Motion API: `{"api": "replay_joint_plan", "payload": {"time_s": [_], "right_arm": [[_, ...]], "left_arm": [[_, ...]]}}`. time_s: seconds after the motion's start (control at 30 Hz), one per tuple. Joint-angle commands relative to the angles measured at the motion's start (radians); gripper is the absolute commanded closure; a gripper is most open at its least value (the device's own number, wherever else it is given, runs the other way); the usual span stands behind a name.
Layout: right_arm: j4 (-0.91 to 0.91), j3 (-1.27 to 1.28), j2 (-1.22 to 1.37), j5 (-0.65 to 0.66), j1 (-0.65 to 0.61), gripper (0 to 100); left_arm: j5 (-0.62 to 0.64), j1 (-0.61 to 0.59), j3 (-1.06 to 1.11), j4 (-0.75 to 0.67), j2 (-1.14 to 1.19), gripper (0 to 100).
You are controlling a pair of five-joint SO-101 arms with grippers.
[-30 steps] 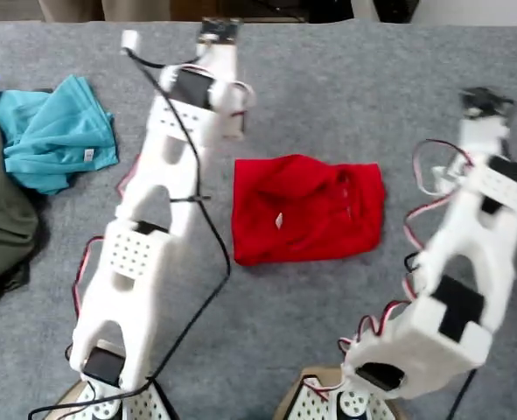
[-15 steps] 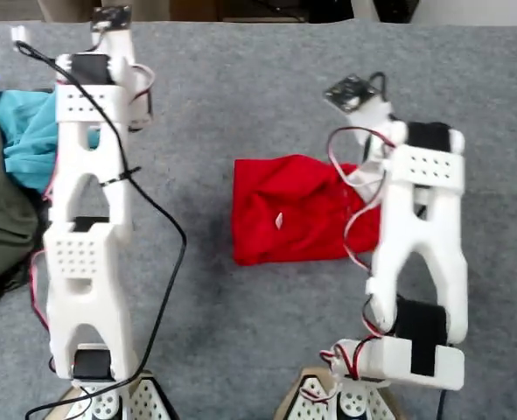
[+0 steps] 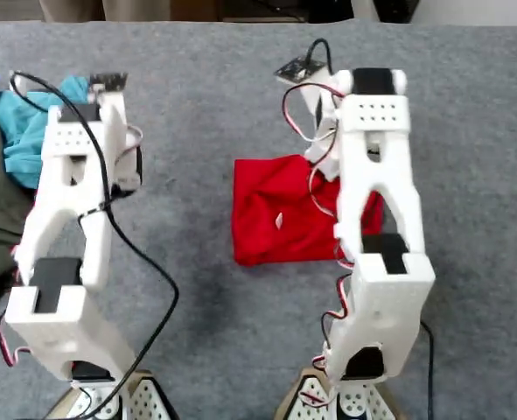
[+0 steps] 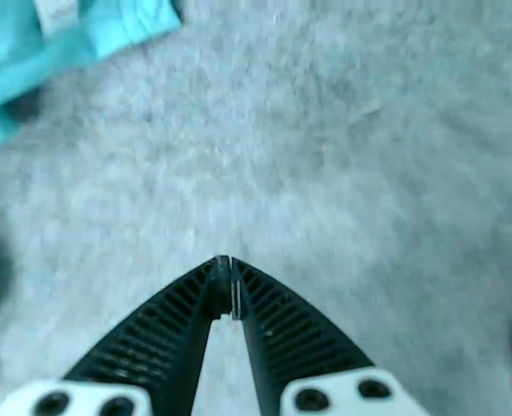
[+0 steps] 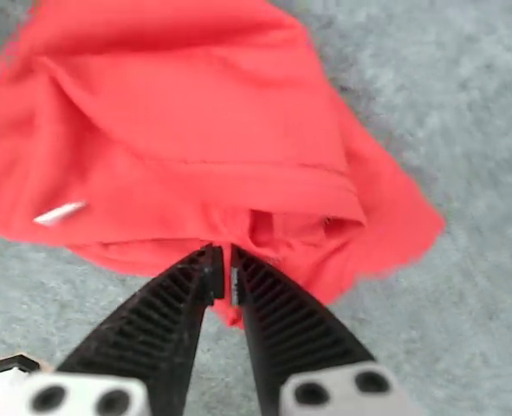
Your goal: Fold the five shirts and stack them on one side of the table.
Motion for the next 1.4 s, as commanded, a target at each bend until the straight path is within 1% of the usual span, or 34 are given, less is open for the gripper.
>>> {"api": "replay_joint_plan", "payload": {"time_s": [0.0, 0.2, 0.27, 0.4, 0.57, 0.63, 0.73, 0.87, 1.07, 1.23, 1.37], "right_arm": [[0.02, 0.067, -0.008, -0.008, -0.024, 90.9], [0.015, 0.12, -0.005, -0.009, -0.025, 90.8], [0.009, 0.111, 0.019, -0.009, -0.045, 90.8], [-0.023, 0.048, 0.154, -0.014, -0.051, 90.8], [0.003, -0.236, 0.311, -0.04, -0.042, 90.8], [0.017, -0.361, 0.348, -0.04, -0.038, 90.8], [0.017, -0.481, 0.375, -0.04, -0.019, 90.8], [0.012, -0.57, 0.409, -0.04, 0.013, 90.8], [-0.114, -0.687, 0.496, -0.038, 0.076, 90.7], [-0.206, -0.809, 0.556, -0.035, 0.067, 90.5], [-0.189, -0.886, 0.567, -0.038, 0.071, 90.4]], "left_arm": [[-0.002, 0.009, 0.187, -0.252, -0.054, 98], [-0.005, 0.0, 0.305, -0.45, -0.045, 98], [-0.005, 0.0, 0.308, -0.471, -0.041, 98], [-0.006, 0.0, 0.308, -0.477, -0.041, 98], [-0.006, 0.002, 0.308, -0.477, -0.039, 98], [-0.008, 0.002, 0.308, -0.477, -0.039, 98], [-0.008, 0.002, 0.308, -0.477, -0.039, 98], [-0.008, 0.002, 0.308, -0.477, -0.039, 98], [-0.008, 0.002, 0.308, -0.477, -0.039, 98], [-0.008, 0.002, 0.308, -0.477, -0.039, 98], [-0.009, 0.002, 0.308, -0.477, -0.039, 98]]}}
